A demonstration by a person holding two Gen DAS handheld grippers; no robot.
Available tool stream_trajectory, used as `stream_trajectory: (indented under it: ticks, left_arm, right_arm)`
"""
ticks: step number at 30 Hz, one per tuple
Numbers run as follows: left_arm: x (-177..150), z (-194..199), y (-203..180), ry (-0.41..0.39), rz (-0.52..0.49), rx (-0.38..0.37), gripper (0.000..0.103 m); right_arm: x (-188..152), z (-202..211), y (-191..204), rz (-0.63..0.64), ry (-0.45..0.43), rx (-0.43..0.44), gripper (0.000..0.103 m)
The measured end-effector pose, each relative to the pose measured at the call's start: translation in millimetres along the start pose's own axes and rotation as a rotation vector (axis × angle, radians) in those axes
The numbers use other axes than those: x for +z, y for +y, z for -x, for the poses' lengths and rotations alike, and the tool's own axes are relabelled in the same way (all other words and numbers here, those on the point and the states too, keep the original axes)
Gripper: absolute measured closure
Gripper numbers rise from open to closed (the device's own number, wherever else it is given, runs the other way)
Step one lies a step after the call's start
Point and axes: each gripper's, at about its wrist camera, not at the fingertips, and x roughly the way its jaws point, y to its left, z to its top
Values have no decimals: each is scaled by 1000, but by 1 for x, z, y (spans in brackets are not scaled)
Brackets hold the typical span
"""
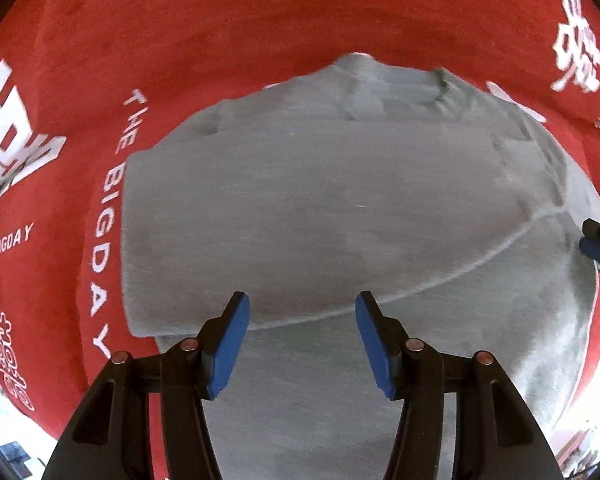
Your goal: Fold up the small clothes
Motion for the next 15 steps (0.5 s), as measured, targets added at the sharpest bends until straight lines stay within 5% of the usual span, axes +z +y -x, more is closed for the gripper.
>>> stream_trajectory:
  ticks: [2, 5, 8, 15]
  left_arm:
    - [0, 3, -13, 6, -18, -11, 46]
    - [2, 6, -35, 1, -56, -20, 44]
    - [1, 12, -56, -46, -88, -16, 8]
    - [3, 14, -98, -44, -166, -23, 8]
  right_arm:
    - [-5, 9, -7, -19, -4, 4, 47]
    - [-12, 19, -19, -43, -1, 21, 47]
    - [-18, 27, -36, -81, -2, 30, 42]
    - [-24, 48, -82, -163, -26, 51, 22]
